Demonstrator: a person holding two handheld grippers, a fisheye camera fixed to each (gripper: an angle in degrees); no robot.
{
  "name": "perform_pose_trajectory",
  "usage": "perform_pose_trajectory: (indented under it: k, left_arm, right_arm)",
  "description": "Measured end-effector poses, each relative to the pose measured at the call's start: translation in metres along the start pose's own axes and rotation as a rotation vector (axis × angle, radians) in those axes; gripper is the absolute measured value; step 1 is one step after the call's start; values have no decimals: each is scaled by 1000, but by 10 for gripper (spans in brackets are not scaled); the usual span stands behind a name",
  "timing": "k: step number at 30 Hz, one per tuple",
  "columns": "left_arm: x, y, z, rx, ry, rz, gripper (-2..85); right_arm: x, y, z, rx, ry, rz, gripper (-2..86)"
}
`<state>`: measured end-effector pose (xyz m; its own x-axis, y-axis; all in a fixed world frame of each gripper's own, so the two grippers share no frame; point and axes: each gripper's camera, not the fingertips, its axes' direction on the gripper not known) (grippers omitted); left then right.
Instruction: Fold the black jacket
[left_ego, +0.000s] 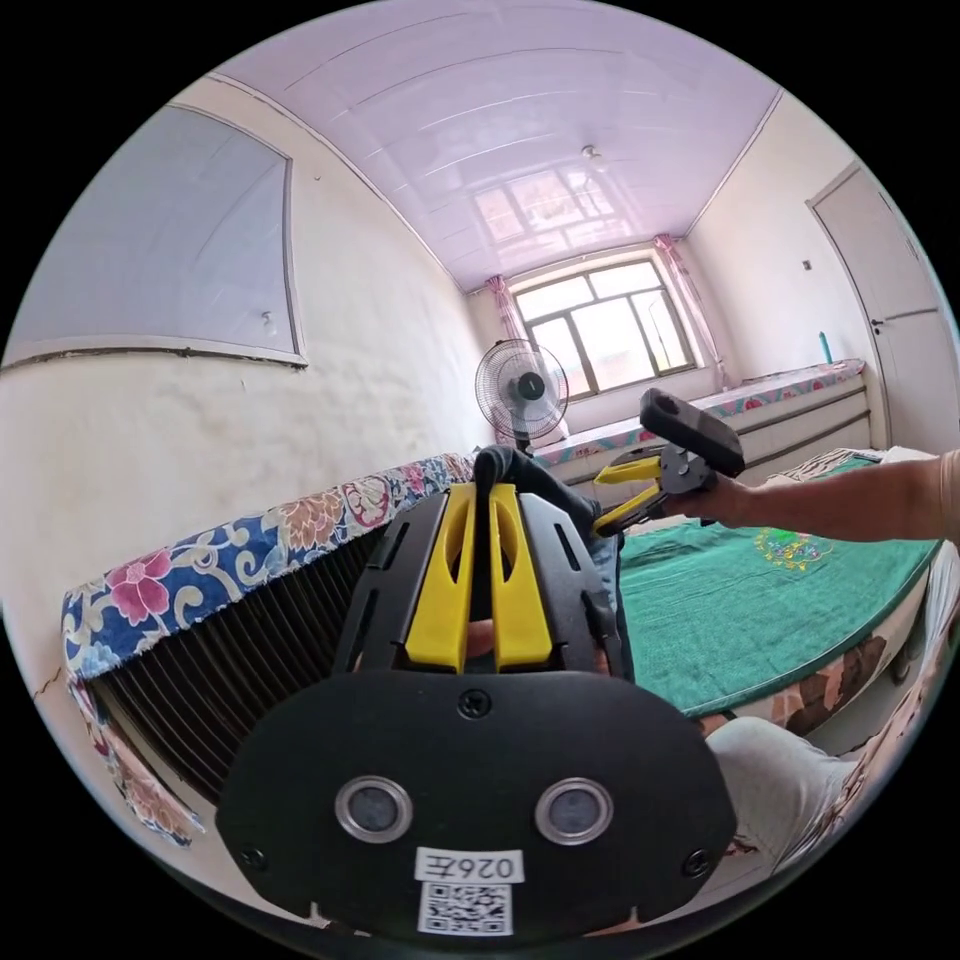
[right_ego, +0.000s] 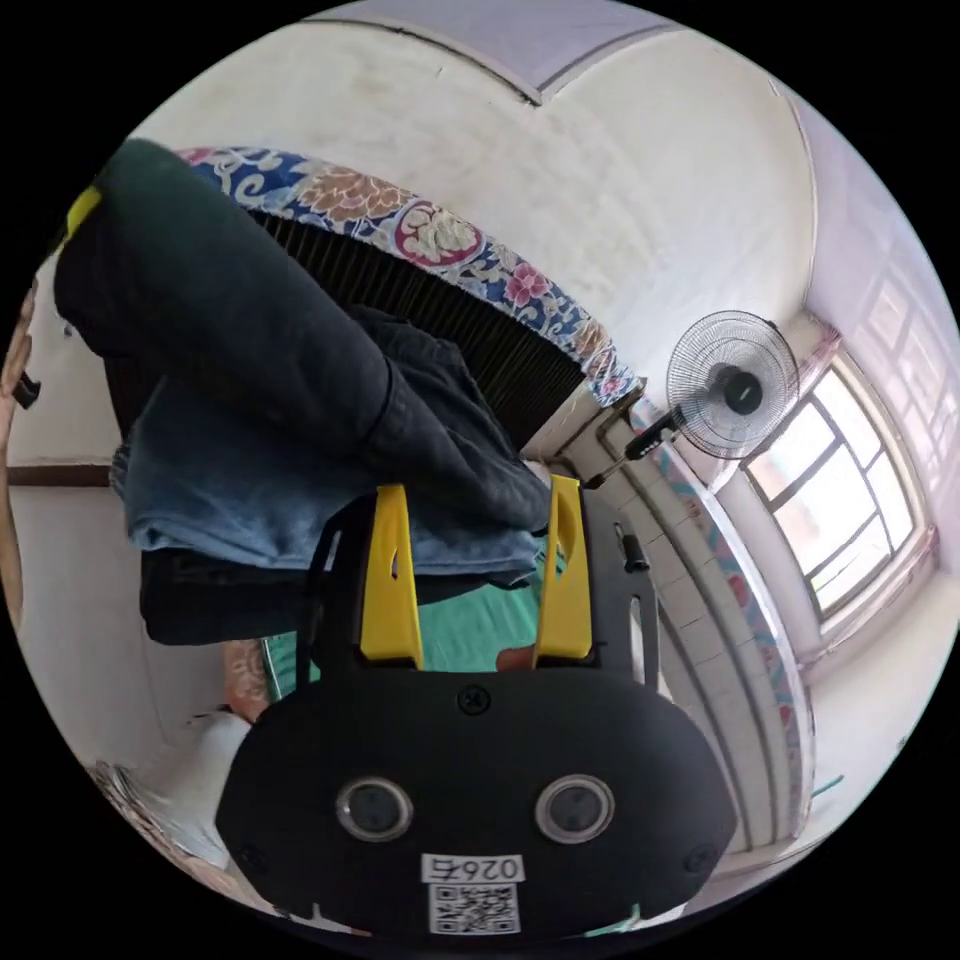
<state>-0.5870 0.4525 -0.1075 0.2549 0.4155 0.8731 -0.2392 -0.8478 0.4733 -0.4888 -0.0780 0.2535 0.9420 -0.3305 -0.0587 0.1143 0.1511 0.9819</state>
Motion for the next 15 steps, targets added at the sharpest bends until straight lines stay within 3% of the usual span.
perform_pose_trajectory:
  k: [3, 7, 11, 15]
  left_arm:
    - [-9, -14, 10, -9, 15, -16, 1]
    - [-7, -38, 13, 6, -22, 14, 0]
    - [1, -69, -14, 110, -83, 46, 0]
    - [2, -90, -52, 248, -33, 20, -1]
  right_arm:
    - [-1, -2, 56, -99, -90, -9, 128]
    - [-4, 0, 85, -144, 34, -9, 49]
    - [21, -1, 69, -105, 56, 1, 24]
    - [67, 13, 6, 23, 138, 45, 20]
